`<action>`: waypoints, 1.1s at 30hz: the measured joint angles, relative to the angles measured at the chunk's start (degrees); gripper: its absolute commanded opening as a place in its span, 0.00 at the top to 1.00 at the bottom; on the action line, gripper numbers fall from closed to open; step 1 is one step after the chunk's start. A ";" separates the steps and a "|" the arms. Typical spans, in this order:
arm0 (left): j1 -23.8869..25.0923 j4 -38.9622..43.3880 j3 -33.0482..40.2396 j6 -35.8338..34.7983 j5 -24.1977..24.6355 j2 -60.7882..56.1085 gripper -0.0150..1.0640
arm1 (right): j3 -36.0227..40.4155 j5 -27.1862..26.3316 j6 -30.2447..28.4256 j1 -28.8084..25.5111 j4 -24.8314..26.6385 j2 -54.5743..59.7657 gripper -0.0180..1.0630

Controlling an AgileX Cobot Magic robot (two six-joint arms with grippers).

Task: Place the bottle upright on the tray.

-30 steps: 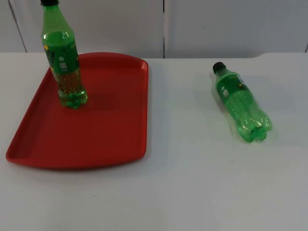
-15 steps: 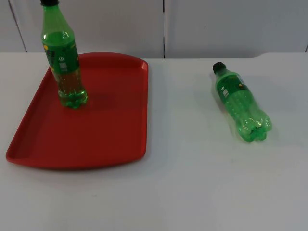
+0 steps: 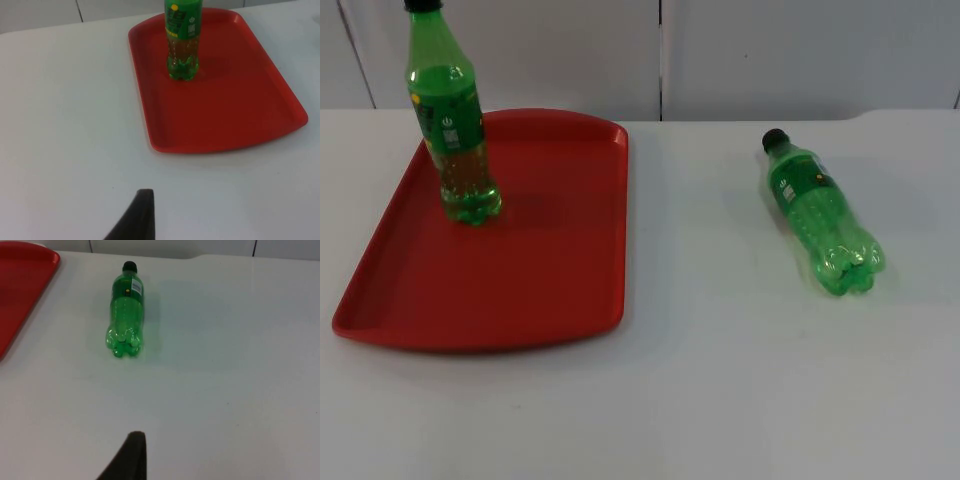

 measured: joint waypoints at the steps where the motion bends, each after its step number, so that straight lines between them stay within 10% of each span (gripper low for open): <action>1: 0.00 0.00 0.00 0.00 0.00 0.00 0.01 | 0.00 0.00 0.00 0.00 0.00 0.00 0.01; 33: 0.00 0.00 0.00 -0.14 0.00 0.00 0.01 | -5.90 0.25 0.00 0.00 -0.22 7.12 0.01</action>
